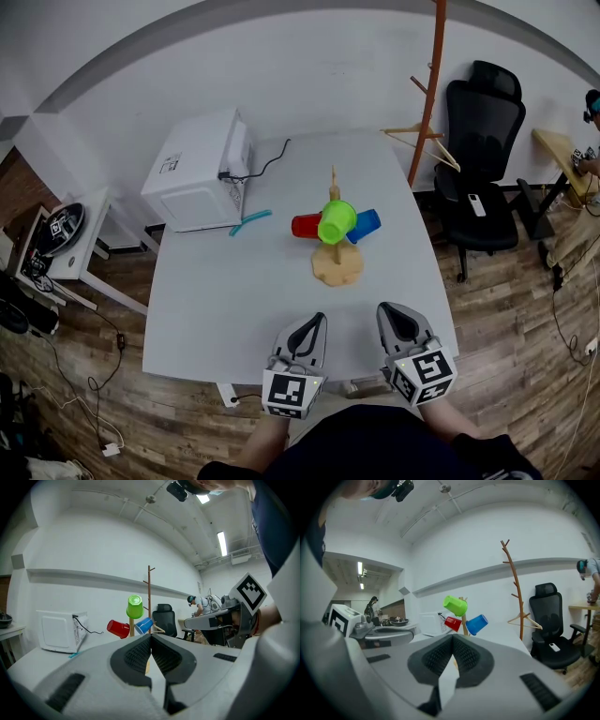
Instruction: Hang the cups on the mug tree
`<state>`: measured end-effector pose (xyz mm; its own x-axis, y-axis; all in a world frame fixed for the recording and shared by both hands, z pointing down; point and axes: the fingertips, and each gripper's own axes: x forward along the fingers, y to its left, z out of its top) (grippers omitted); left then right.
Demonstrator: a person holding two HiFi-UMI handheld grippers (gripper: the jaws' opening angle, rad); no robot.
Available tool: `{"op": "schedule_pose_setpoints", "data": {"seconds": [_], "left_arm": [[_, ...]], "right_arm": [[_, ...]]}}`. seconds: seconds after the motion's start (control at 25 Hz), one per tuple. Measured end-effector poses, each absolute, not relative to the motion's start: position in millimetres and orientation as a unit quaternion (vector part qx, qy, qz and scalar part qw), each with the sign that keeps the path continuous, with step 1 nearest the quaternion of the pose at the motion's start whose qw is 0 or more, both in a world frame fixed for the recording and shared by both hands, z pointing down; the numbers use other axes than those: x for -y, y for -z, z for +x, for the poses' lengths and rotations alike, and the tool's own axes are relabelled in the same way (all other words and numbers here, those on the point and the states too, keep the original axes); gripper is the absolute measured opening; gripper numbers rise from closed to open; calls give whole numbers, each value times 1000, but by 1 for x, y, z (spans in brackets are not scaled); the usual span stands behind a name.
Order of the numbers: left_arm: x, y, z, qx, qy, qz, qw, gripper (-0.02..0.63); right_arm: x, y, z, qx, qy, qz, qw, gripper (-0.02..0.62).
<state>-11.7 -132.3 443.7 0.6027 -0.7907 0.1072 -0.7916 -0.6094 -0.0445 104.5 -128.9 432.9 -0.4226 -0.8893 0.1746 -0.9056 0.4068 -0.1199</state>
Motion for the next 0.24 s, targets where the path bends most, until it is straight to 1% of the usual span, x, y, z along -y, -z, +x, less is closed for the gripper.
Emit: {"op": "schedule_pose_setpoints", "data": {"seconds": [0.24], "left_arm": [[138, -441, -11, 446, -61, 893, -4, 20]], "right_arm": [[133, -432, 104, 839, -93, 534, 45, 28]]}}
